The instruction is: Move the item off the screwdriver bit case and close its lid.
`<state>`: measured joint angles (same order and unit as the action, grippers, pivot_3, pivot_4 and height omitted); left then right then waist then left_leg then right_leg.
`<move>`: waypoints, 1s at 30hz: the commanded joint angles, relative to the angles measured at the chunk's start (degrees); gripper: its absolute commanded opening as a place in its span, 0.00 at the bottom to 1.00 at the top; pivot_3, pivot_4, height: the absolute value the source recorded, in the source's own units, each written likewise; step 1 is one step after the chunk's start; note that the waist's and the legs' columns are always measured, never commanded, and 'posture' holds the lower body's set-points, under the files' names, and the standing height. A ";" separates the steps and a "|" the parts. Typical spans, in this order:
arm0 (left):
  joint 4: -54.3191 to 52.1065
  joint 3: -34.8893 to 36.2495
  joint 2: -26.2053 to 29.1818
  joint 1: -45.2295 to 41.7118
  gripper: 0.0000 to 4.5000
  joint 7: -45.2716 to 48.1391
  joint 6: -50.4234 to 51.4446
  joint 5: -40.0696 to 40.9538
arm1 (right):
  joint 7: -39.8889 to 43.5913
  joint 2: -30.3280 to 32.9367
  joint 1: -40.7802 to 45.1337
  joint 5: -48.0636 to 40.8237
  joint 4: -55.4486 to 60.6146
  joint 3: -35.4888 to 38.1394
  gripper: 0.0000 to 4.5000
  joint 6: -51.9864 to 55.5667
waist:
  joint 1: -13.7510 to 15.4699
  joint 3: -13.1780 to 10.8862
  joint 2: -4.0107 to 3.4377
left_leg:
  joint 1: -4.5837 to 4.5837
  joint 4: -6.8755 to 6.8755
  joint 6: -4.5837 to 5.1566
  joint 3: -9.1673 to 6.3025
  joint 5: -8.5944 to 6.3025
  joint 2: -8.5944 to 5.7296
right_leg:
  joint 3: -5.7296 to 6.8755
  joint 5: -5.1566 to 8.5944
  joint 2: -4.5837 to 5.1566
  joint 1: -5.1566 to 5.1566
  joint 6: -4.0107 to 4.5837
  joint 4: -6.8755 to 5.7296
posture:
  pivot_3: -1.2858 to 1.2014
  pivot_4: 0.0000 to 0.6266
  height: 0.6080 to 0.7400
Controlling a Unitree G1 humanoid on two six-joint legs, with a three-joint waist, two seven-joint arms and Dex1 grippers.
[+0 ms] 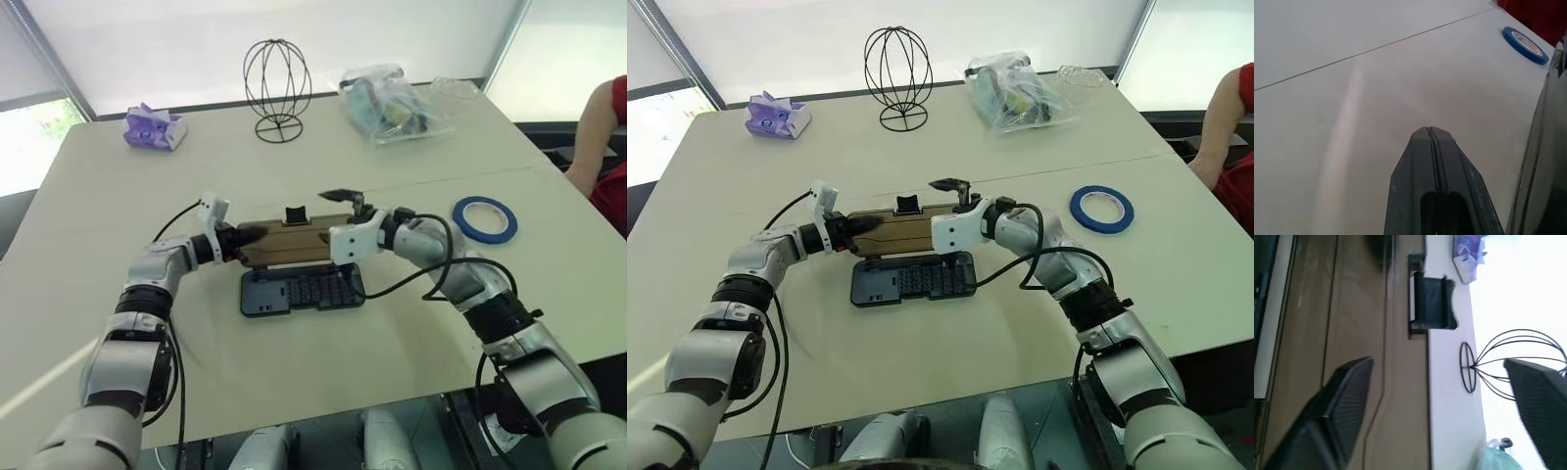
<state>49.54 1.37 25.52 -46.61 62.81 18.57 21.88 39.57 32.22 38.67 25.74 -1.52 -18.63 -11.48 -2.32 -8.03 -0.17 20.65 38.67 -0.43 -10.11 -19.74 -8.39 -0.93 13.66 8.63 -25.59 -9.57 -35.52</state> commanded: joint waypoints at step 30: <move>12.83 -13.93 -4.03 -21.70 0.00 16.40 -10.84 -14.41 | 8.70 4.55 -21.70 -41.41 38.69 0.23 0.04 56.20 | 2.77 -0.39 0.81 | 1.11 1.42 0.26 0.38 -0.15 -0.27 | 0.04 -0.28 0.28 -0.71 -0.06 -0.58 | 0.52 0.24 1.00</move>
<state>60.43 -12.64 21.17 -65.57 78.30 11.38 9.49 48.89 37.28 17.10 -16.11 37.17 -17.49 46.37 0.45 -8.42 0.64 21.79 40.09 -0.17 -9.74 -19.89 -8.64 -0.88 13.38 8.90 -26.33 -9.63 -36.12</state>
